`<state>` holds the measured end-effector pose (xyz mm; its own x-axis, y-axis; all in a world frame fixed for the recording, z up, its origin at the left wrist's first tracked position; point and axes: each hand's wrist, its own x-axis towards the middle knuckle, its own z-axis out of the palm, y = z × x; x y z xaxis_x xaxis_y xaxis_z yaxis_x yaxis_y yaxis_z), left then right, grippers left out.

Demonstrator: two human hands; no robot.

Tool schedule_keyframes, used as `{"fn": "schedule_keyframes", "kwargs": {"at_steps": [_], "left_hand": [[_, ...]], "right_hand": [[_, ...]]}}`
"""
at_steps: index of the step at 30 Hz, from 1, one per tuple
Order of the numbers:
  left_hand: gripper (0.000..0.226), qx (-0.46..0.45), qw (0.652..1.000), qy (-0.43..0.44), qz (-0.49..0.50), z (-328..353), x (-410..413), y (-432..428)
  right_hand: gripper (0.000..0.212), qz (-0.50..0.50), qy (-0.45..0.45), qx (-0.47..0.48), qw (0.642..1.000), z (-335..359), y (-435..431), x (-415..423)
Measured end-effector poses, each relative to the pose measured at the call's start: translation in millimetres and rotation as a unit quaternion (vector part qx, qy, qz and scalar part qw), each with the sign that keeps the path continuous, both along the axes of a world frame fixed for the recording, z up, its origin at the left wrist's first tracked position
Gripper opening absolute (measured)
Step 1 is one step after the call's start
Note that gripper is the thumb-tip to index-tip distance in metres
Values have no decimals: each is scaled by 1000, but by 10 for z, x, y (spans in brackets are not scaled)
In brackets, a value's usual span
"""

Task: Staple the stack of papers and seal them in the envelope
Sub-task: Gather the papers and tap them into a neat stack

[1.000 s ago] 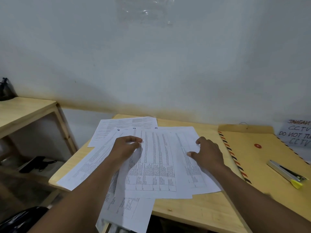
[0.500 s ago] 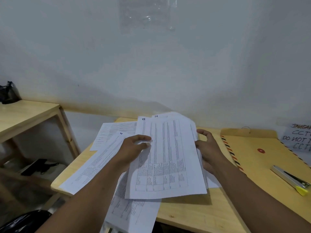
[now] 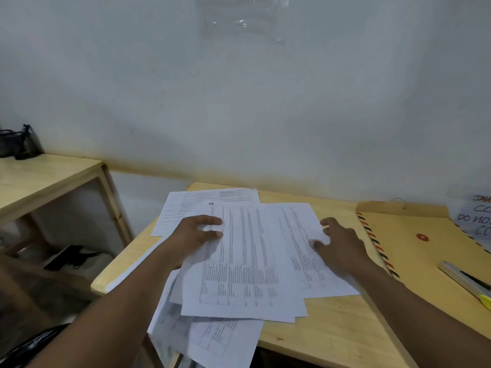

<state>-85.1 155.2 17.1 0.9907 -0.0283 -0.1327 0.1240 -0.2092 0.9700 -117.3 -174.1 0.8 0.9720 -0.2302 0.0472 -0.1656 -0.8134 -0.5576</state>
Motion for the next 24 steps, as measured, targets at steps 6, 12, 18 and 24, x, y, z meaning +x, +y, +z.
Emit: {"fn": "schedule_keyframes", "kwargs": {"at_steps": [6,12,18,24], "left_hand": [[37,15,999,-35,-12,-59,22,-3],[37,-44,998,-27,-21,-10,37,-145],[37,-26,998,-55,-9,-3,89,-346],[40,-21,996,-73,41,31,75,-271]], "right_hand": [[40,-31,-56,-45,997,-111,177,-75],[41,12,-122,206,971,39,223,-82],[49,32,-110,354,928,304,281,-56],[31,58,-26,461,885,452,380,-80]]}}
